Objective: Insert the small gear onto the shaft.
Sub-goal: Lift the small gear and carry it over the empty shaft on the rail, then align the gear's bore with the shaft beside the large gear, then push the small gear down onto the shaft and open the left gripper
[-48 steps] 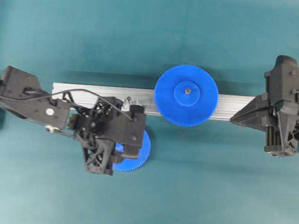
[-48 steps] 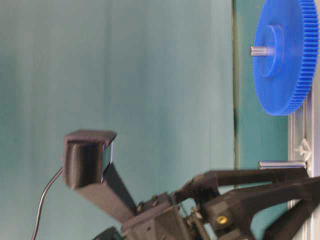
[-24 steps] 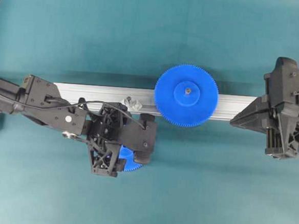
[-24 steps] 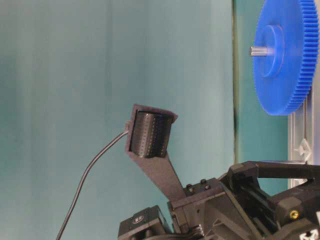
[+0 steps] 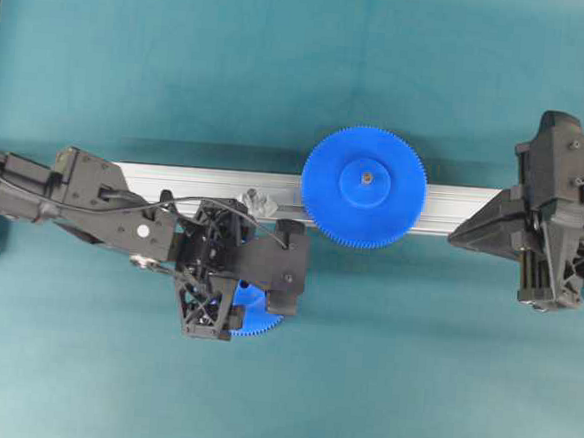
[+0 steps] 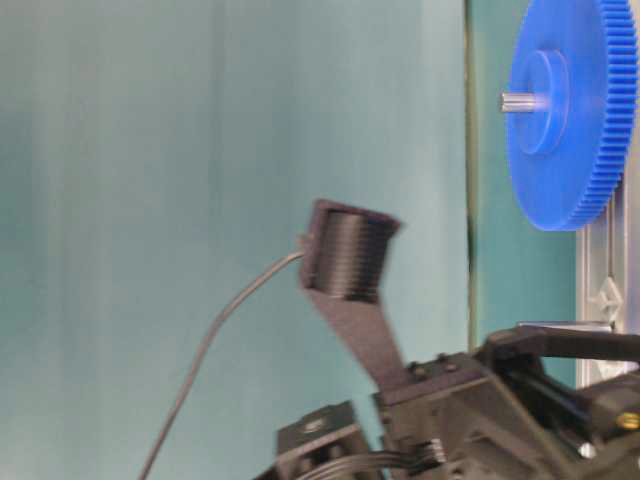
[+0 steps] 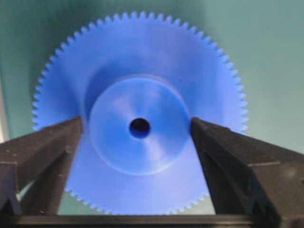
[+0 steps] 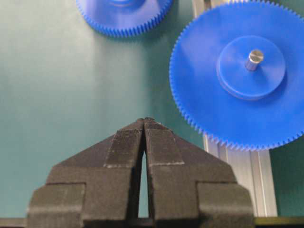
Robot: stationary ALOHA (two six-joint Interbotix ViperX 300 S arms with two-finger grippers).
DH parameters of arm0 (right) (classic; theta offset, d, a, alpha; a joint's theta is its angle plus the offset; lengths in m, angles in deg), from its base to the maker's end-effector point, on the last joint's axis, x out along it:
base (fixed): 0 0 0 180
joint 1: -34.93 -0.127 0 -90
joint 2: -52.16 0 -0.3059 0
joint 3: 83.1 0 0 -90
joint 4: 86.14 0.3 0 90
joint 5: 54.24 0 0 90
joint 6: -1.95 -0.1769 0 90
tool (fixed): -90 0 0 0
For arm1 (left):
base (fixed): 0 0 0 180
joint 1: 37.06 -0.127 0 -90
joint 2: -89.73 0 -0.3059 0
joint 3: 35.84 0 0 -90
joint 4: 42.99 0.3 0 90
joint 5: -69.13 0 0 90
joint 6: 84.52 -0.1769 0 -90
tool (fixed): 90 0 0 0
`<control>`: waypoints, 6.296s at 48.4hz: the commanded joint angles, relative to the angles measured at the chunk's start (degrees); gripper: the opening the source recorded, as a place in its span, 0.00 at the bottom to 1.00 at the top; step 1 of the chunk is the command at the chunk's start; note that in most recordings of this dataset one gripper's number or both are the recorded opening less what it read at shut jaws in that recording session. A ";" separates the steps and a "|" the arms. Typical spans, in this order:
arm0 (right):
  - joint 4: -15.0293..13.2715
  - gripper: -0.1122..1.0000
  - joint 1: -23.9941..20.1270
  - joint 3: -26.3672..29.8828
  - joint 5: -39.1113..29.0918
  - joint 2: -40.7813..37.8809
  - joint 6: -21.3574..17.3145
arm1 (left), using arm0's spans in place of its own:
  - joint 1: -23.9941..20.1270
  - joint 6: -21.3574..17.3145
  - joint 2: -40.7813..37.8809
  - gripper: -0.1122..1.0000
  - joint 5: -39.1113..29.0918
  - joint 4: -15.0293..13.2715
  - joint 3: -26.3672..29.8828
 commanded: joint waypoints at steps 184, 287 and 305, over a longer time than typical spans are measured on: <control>0.09 0.16 -1.32 -7.82 7.29 14.33 -5.19 | -14.24 -13.97 8.88 0.74 -18.28 0.44 6.77; 0.79 0.16 -1.49 -8.26 3.43 17.93 -5.19 | -14.06 -8.79 21.09 0.83 -20.04 0.44 0.97; 0.79 0.16 -1.49 -8.96 3.52 18.72 -5.19 | -8.79 -3.25 33.57 0.83 -19.78 0.44 -9.23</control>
